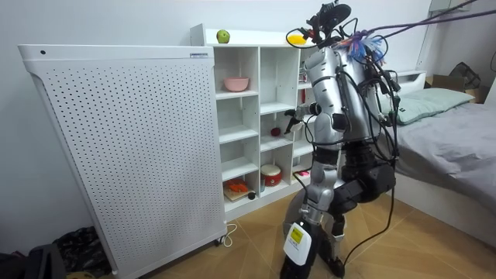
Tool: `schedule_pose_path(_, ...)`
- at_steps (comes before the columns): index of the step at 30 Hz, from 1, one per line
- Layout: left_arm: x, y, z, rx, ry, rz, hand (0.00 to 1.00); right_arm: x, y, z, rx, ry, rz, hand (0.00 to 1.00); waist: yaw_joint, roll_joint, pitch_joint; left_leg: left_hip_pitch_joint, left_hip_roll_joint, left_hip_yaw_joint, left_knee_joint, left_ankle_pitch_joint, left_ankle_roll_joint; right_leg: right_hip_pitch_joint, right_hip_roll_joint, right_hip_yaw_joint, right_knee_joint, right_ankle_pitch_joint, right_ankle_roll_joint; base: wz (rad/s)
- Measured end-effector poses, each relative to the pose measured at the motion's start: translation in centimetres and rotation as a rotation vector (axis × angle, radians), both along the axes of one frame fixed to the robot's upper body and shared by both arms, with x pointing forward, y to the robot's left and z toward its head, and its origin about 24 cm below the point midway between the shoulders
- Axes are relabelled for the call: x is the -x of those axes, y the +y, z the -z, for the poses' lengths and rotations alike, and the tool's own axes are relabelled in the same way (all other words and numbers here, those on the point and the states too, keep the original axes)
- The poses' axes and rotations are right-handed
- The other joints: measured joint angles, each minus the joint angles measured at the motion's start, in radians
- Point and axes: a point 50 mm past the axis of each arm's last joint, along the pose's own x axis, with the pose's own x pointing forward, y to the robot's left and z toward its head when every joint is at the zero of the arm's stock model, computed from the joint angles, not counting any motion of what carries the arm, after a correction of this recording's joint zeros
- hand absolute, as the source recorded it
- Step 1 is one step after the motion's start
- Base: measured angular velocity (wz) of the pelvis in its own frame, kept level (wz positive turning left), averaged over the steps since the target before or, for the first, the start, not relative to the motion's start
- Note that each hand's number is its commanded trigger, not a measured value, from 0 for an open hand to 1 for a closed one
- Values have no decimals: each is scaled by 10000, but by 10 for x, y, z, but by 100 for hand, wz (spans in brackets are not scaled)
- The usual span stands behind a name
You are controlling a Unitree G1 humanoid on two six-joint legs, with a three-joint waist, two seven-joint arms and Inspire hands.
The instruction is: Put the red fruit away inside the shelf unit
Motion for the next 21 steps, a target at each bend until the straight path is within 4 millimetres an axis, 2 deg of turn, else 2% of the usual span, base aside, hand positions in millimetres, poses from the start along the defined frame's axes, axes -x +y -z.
schedule_pose_path(6, 3, 1, 1, 3, 88, -29, 0, 0, 1, 5, -144, 164, -53, 0, -3, 33, 16, 347, 47, 23, -431, 52, 13, 337, 96, -9, -485, 130, 79, -4)
schedule_pose_path(12, 4, 0, 2, 334, 265, 56, 0, 2, -5, 27, -198, 632, -18, 0, -23, 65, 41, 1086, 30, 117, -782, 64, 74, 1078, 155, 24, -852, 133, 213, -2)
schedule_pose_path(18, 15, 4, 5, 672, 971, -72, 0, 15, -15, 77, -42, 1112, -225, 0, 210, 102, 106, 2692, 97, 212, -1706, 53, 88, 2618, 308, 29, -1762, 208, 345, -9)
schedule_pose_path(21, 19, 9, 5, 698, 1324, -288, 0, 30, -20, 111, 28, 1662, -510, 0, 221, 96, 111, 3659, 171, 202, -2395, 79, 47, 3646, 416, -136, -2518, 311, 410, 0)
